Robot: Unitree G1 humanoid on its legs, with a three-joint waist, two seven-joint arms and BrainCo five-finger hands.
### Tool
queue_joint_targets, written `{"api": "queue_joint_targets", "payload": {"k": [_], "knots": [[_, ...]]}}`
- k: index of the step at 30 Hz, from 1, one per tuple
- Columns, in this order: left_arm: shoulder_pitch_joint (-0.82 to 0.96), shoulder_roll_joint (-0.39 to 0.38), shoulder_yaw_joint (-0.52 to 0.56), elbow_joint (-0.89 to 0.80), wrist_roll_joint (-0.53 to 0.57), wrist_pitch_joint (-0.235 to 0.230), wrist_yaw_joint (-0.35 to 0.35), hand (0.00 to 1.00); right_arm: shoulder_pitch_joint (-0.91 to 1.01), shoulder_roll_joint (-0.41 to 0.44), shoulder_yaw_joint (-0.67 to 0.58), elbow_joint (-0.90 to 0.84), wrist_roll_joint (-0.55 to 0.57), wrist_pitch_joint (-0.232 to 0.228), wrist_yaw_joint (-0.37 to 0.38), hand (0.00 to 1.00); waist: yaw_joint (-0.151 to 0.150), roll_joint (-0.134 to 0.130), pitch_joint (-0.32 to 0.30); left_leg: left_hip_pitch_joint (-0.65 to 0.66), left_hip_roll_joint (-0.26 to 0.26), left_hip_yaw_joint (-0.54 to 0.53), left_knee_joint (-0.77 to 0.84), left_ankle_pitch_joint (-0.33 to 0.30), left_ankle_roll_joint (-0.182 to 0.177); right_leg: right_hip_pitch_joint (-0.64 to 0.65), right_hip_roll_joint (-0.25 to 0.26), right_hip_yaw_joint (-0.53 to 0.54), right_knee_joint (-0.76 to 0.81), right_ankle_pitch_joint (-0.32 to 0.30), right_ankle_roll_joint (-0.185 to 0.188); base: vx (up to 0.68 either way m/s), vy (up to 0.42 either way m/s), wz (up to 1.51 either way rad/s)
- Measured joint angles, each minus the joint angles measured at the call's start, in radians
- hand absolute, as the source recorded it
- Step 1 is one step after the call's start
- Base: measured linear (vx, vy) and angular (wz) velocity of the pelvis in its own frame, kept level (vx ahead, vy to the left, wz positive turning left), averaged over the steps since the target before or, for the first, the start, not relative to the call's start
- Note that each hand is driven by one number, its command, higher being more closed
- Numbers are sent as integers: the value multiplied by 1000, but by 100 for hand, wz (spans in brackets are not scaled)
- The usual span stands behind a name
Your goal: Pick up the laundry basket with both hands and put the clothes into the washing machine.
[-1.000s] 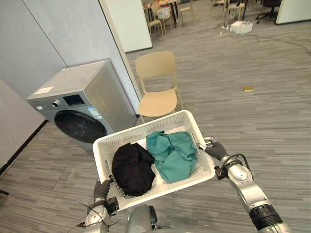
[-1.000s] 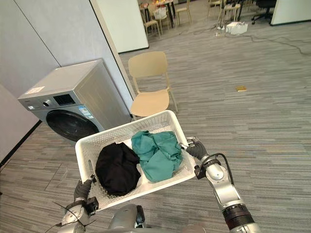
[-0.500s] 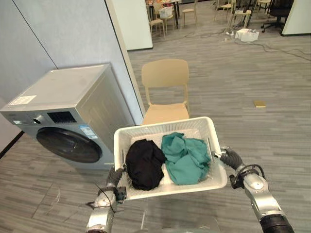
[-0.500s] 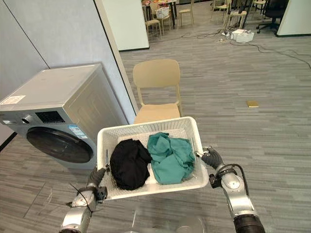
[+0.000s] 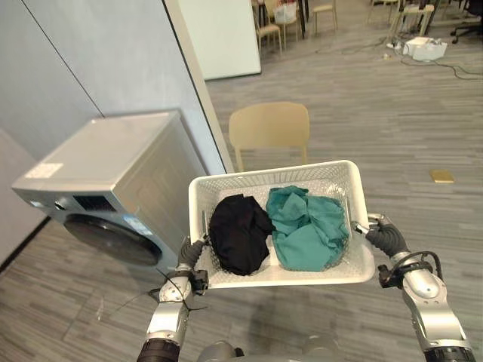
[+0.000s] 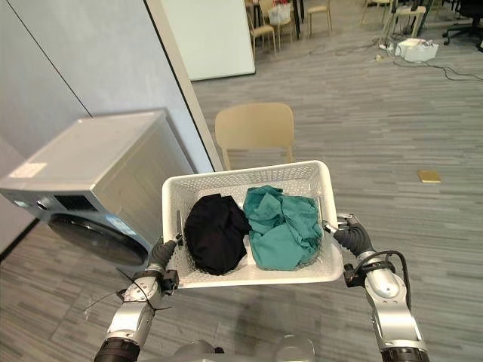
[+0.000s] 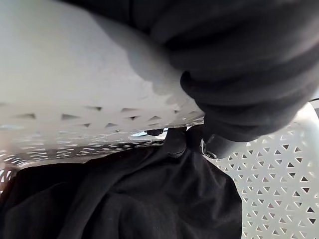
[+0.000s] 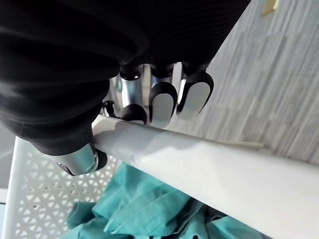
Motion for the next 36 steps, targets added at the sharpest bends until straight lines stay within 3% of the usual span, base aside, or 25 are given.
{"api": "queue_joint_targets", "payload": {"k": [2, 4, 6, 7, 9, 10, 11, 12, 14, 16, 18, 21, 24, 28, 29, 30, 31, 32, 34, 36], "knots": [[-3, 0, -16, 4, 0, -11, -2, 100, -1, 0, -10, 14, 12, 3, -4, 100, 2, -8, 2, -55, 55, 23, 31, -94, 2, 16, -17, 7, -16, 7, 11, 255, 31, -15], [-5, -1, -32, 20, -1, -11, -5, 100, -3, -2, -20, 21, 17, 7, -7, 100, 3, -21, 8, -61, 84, 33, -93, -122, 6, 25, -36, 18, -38, 12, 20, 216, 58, -21], [-11, -4, -39, 31, -1, -9, -10, 100, -11, -24, -14, 60, 19, 3, -7, 100, 3, -43, 10, -18, 62, -33, -523, -118, 3, 20, -66, 41, -69, 19, 32, 267, 177, -23], [-16, -4, -39, 38, -1, -10, -12, 100, -15, -33, -11, 80, 19, -3, -5, 100, 2, -44, 8, -6, 46, -72, -624, -114, 1, 14, -69, 48, -74, 20, 35, 274, 243, -23], [-42, -3, -57, 86, -1, -9, -13, 100, -39, -66, 12, 161, 16, -19, 2, 100, 3, -20, -7, 10, 39, -130, -775, -85, -34, 19, -61, 70, -122, 36, 81, 263, 303, -30], [-42, -3, -66, 96, -1, -9, -13, 100, -40, -71, 12, 170, 16, -18, 3, 100, 4, -8, -15, 12, 33, -131, -786, -74, -20, 23, -55, 73, -139, 41, 95, 290, 433, -29], [-42, -3, -79, 106, -1, -9, -14, 100, -38, -89, 12, 172, 15, -19, 7, 100, 1, 17, -31, 11, 10, -131, -800, -32, 11, 28, -48, 72, -160, 39, 133, 301, 485, 10], [-61, 1, -81, 126, 0, -9, -14, 100, -31, -85, 12, 179, 15, -20, 9, 100, -13, 4, -46, 27, -8, -123, -820, -93, -14, 33, -79, 59, -162, 32, 165, 291, 463, 29], [-92, 16, -82, 144, 4, -9, -14, 100, -44, -81, 13, 201, 6, -20, 20, 100, -11, -53, -40, 29, -77, -116, -844, -105, 3, 26, -141, 56, -172, 63, 216, 222, 361, 29], [-95, 54, -88, 144, 6, -8, -10, 100, -92, -80, 40, 227, -8, -20, 45, 100, 7, -90, -35, 36, -112, -82, -844, -131, 43, -4, -175, 108, -152, 156, 258, 199, 355, -11], [-99, 73, -88, 143, 6, -9, -7, 100, -128, -80, 61, 254, -23, -20, 49, 100, 15, -95, -28, 46, -112, -72, -844, -139, 53, -46, -172, 139, -83, 197, 247, 99, 195, -15], [-154, 117, -88, 144, 3, -12, 13, 100, -167, -81, 91, 265, -24, -24, 49, 100, 14, -137, 29, 51, -104, -88, -814, -166, 76, -178, -162, 181, 172, 290, 213, 36, 122, 18], [-242, 155, -82, 149, -4, -15, 23, 100, -229, -83, 92, 264, -23, -34, 48, 100, 12, -190, 111, -37, -90, -106, -727, -189, 76, -238, -145, 192, 215, 289, 208, -52, -5, 15], [-327, 162, -75, 174, -7, -15, 38, 100, -295, -110, 94, 265, -19, -28, 46, 100, 19, -208, 181, -126, -31, -107, -704, -189, 75, -332, -88, 186, 228, 293, 203, -111, -88, -20], [-350, 162, -75, 179, -10, -16, 41, 100, -316, -121, 96, 267, -11, -35, 45, 100, 36, -216, 210, -128, -6, -110, -725, -200, 49, -359, -58, 183, 174, 147, 186, -76, -122, -43], [-365, 163, -75, 190, -14, -17, 44, 100, -327, -126, 97, 268, -10, -35, 44, 100, 37, -217, 219, -135, 3, -110, -734, -196, 42, -366, -41, 182, 122, 116, 177, -122, -234, -38], [-412, 169, -75, 228, -15, -17, 49, 100, -344, -143, 101, 268, 6, -36, 42, 100, 37, -218, 232, -156, 12, -114, -742, -183, 23, -373, -5, 184, 15, 102, 175, -118, -295, 17], [-461, 166, -75, 256, -14, -17, 50, 100, -359, -170, 103, 270, 9, -37, 41, 100, 26, -218, 253, -186, 2, -137, -734, -171, 4, -371, 19, 187, -37, 122, 148, -109, -291, 45], [-502, 157, -80, 257, -13, -16, 50, 100, -373, -189, 100, 281, 21, -36, 20, 100, 5, -199, 293, -187, 2, -175, -758, -145, -13, -383, 24, 131, 6, 102, 130, -34, -172, 54], [-547, 162, -80, 259, -1, -16, 50, 100, -361, -191, 97, 282, 49, -36, 6, 100, 4, -200, 302, -200, 13, -196, -808, -78, -28, -427, 27, 85, 68, 84, 103, 12, -253, 40]]}}
